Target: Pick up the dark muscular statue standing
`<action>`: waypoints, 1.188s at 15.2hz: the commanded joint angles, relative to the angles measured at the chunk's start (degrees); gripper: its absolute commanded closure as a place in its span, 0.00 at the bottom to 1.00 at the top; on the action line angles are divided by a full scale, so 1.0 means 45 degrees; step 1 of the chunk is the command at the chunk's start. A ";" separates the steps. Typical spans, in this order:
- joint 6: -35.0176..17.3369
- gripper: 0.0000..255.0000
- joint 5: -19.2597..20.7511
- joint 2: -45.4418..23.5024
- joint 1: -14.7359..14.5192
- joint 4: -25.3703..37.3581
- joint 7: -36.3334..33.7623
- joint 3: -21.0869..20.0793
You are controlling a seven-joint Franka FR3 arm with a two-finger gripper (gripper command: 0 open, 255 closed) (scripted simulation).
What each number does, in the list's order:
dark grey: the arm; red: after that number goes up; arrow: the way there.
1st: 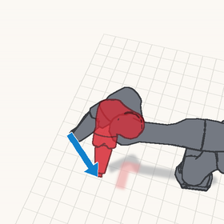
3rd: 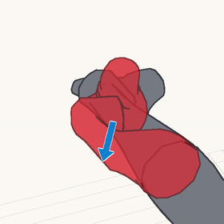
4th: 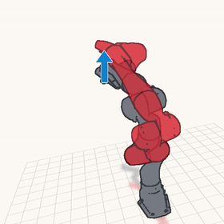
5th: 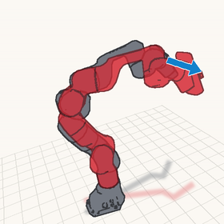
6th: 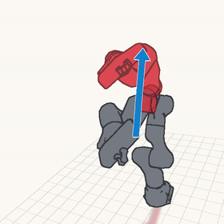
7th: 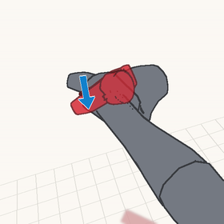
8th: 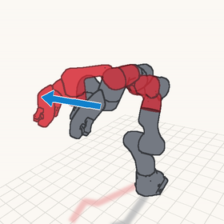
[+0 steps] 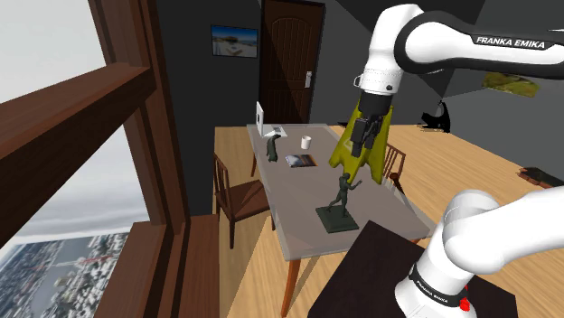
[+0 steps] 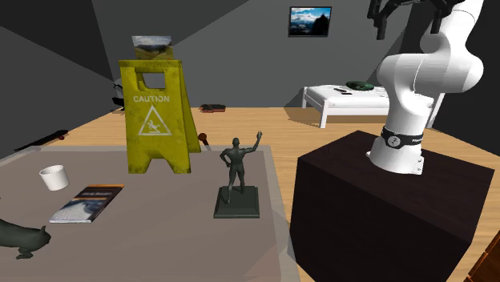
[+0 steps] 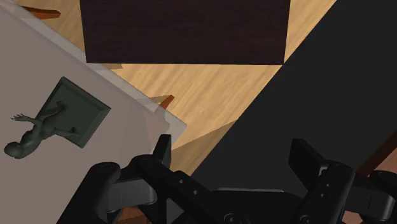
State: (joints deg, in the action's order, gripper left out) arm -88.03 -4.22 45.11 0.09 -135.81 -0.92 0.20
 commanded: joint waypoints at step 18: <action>-0.5307 0.00 0.2080 -0.3521 0.1234 -0.1525 0.4723 0.4103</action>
State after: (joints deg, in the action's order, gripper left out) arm -109.96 4.87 31.35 5.43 -142.98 18.66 17.25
